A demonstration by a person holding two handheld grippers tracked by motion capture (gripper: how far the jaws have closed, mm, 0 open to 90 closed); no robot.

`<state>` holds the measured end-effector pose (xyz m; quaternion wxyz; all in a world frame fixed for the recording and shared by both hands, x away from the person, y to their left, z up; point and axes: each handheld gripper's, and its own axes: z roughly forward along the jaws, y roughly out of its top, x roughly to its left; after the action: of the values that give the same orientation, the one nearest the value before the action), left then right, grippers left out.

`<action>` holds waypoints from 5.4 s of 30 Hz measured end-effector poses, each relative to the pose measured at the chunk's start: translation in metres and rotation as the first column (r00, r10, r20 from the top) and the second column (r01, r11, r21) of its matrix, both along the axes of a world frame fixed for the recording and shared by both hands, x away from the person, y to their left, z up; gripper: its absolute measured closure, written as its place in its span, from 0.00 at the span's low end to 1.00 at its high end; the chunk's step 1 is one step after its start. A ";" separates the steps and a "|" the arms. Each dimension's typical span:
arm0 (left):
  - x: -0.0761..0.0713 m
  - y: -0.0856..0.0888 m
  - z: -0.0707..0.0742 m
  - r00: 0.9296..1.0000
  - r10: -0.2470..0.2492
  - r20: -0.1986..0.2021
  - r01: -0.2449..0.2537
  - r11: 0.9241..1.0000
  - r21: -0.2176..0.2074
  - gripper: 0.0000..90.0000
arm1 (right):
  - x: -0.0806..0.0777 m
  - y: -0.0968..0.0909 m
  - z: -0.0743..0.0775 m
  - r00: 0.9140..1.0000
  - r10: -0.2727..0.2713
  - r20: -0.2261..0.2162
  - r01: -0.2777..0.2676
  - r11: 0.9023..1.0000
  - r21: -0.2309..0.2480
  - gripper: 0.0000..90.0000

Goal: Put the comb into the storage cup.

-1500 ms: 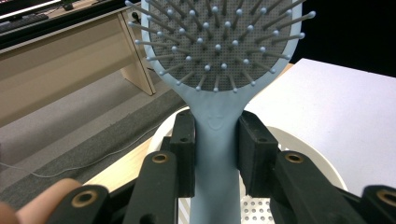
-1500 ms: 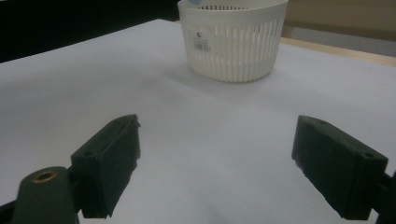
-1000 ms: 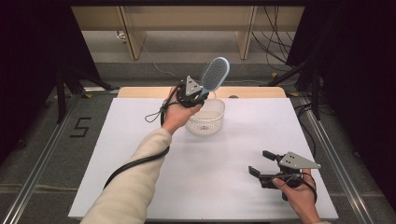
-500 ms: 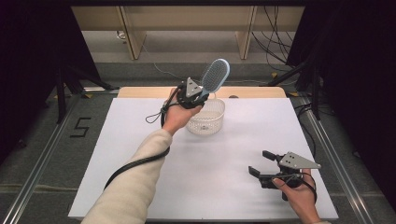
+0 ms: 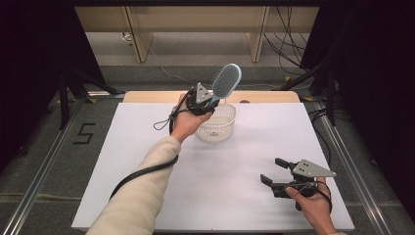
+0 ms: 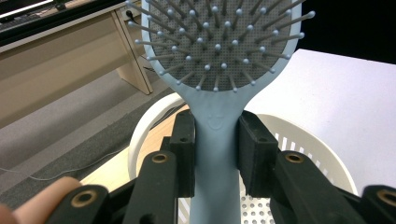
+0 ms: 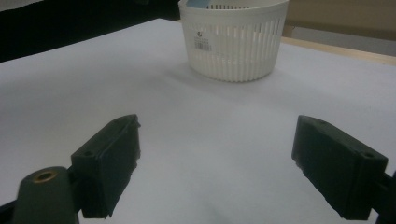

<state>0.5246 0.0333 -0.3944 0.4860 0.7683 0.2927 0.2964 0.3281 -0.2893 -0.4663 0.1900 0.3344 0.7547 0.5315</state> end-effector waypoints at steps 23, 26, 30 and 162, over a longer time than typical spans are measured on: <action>0.000 -0.002 -0.006 1.000 -0.012 0.001 0.012 1.000 0.018 0.77 | 0.000 0.000 0.000 1.000 0.000 -0.001 0.000 1.000 0.000 0.18; 0.001 -0.002 -0.007 1.000 -0.014 0.000 0.014 1.000 0.020 0.77 | 0.000 0.000 0.000 1.000 0.000 -0.001 0.000 1.000 0.000 0.18; 0.001 -0.001 -0.008 1.000 -0.011 -0.003 0.011 1.000 0.019 0.77 | 0.000 0.000 0.000 1.000 0.000 -0.001 0.000 1.000 0.000 0.18; -0.108 0.141 -0.025 0.981 0.098 -0.165 -0.087 0.993 0.074 0.00 | 0.002 -0.002 -0.001 0.999 -0.031 -0.006 0.031 0.999 -0.005 0.18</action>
<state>0.4163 0.1746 -0.4196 0.4193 0.7919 0.3581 0.2624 0.3299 -0.2917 -0.4674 0.1969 0.3474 0.7512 0.5256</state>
